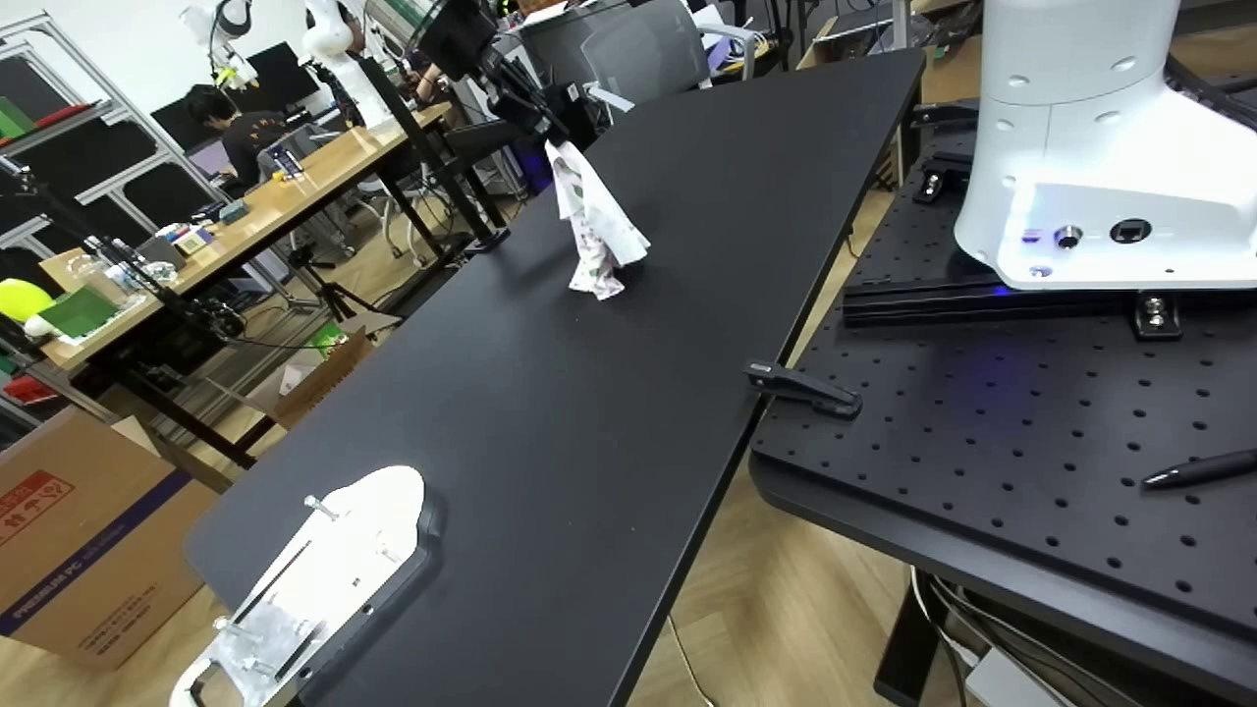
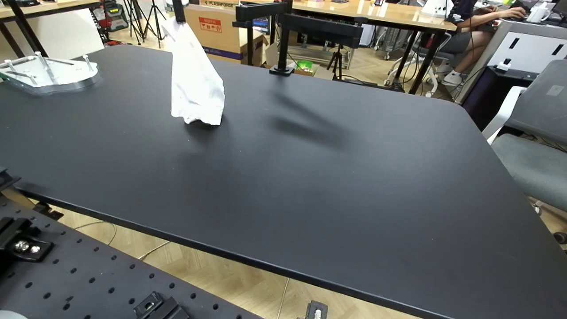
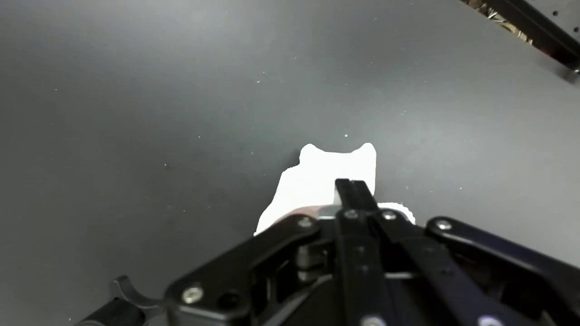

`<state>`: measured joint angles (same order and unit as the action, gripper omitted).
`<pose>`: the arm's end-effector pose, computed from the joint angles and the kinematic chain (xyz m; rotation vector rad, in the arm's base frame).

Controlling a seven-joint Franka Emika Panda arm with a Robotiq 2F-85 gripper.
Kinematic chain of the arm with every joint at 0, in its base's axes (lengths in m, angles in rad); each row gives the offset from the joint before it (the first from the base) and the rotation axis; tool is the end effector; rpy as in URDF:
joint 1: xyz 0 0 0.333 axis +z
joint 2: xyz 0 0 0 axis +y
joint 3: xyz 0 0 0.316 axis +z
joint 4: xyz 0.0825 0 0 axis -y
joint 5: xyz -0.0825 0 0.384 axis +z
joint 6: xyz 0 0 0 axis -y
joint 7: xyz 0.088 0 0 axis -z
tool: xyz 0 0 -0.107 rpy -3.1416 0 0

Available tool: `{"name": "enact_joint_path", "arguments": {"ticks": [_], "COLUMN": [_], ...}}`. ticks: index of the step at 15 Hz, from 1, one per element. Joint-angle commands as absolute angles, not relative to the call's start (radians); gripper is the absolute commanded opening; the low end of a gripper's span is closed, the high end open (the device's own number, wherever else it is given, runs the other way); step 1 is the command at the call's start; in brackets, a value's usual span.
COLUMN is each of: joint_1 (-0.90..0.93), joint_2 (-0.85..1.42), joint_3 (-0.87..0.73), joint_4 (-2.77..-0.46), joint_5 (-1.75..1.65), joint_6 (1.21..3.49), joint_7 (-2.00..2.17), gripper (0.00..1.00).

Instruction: Unhang the cloth and put it on the table

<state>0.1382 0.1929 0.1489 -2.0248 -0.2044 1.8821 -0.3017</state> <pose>0.5288 0.1387 0.3336 2.7778 0.9925 -0.4952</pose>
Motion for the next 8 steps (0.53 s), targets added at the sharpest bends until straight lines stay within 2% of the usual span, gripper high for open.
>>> {"name": "enact_joint_path", "arguments": {"ticks": [1,4,5,6,8], "joint_1": [0.136,0.142,0.143,0.145,0.150], "joint_2": [0.213,0.248,0.256,0.263,0.272], "joint_3": [0.127,0.114,0.114,0.115,0.121], "joint_4": [-2.081,-2.094,-2.092,-2.092,-2.084], "joint_5": [-0.281,-0.321,-0.321,-0.322,-0.313], "joint_6": [2.043,2.117,2.113,2.109,2.083], "joint_7": [-0.213,-0.172,-0.169,-0.163,-0.174], "gripper": [0.00,0.00,0.26,0.27,0.40]}}
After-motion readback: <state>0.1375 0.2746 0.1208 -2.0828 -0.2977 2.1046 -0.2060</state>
